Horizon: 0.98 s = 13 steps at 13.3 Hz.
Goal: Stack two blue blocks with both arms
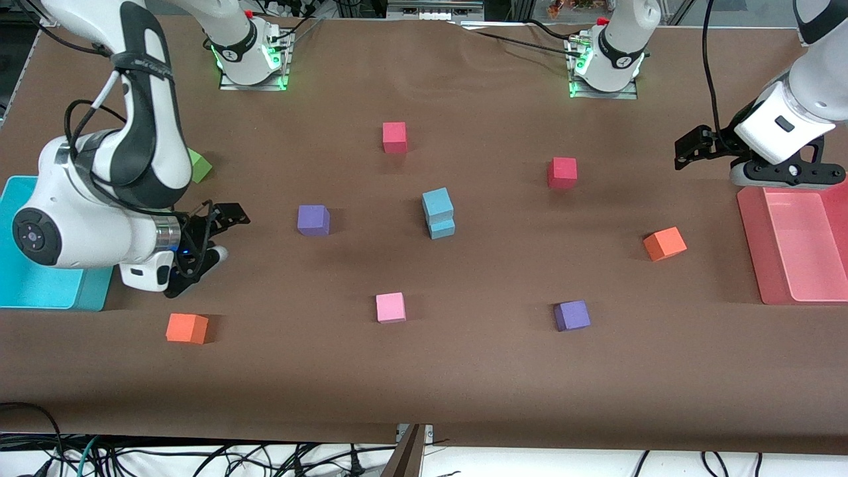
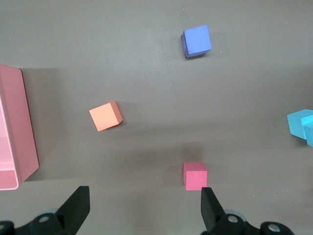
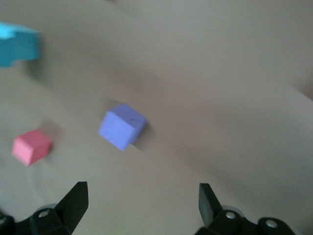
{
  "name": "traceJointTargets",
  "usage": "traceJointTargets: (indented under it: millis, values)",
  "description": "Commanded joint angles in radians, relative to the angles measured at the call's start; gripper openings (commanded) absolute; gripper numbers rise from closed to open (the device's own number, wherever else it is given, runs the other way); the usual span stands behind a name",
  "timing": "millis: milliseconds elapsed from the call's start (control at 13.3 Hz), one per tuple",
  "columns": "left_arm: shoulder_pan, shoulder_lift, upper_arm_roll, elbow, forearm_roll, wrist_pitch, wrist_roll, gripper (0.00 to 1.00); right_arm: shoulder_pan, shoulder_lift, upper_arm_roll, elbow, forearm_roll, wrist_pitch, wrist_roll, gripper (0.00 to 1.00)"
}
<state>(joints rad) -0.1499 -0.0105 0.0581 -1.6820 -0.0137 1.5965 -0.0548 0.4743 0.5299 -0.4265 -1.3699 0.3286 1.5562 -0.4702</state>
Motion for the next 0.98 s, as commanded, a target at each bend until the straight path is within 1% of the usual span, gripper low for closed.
traceJointTargets:
  millis: [0, 75, 150, 226, 301, 451, 527, 602, 752, 903]
  values:
    - [0.0, 0.059, 0.003, 0.08, 0.008, -0.003, 0.007, 1.0, -0.011, -0.111, 0.111, -0.023, -0.211, 0.052, 0.386, 1.0]
    - [0.0, 0.073, 0.003, 0.1, 0.009, -0.003, 0.004, 1.0, -0.078, -0.166, 0.202, -0.064, -0.291, 0.077, 0.463, 1.0]
    - [0.0, 0.078, 0.003, 0.11, 0.009, -0.004, 0.006, 1.0, -0.18, -0.224, 0.309, -0.098, -0.374, 0.087, 0.473, 1.0]
    - [0.001, 0.076, 0.005, 0.11, 0.009, -0.004, 0.007, 1.0, -0.275, -0.281, 0.401, -0.135, -0.429, 0.114, 0.473, 1.0]
    - [0.0, 0.078, 0.005, 0.11, 0.009, -0.004, 0.007, 1.0, -0.328, -0.332, 0.428, -0.155, -0.441, 0.137, 0.481, 1.0]
    - [-0.002, 0.08, 0.0, 0.11, 0.017, -0.007, 0.0, 1.0, -0.414, -0.416, 0.43, -0.187, -0.431, 0.113, 0.475, 1.0]
    - [-0.01, 0.083, -0.003, 0.11, 0.023, -0.015, -0.014, 1.0, -0.439, -0.451, 0.428, -0.205, -0.424, 0.085, 0.475, 1.0]
    - [-0.011, 0.089, -0.004, 0.11, 0.023, -0.021, -0.048, 1.0, -0.45, -0.473, 0.425, -0.209, -0.422, 0.056, 0.472, 1.0]
    - [-0.013, 0.089, -0.006, 0.11, 0.023, -0.021, -0.077, 1.0, -0.462, -0.485, 0.425, -0.225, -0.424, 0.028, 0.463, 1.0]
    - [-0.014, 0.086, -0.007, 0.113, 0.02, -0.021, -0.077, 1.0, -0.483, -0.507, 0.425, -0.262, -0.416, 0.065, 0.459, 1.0]
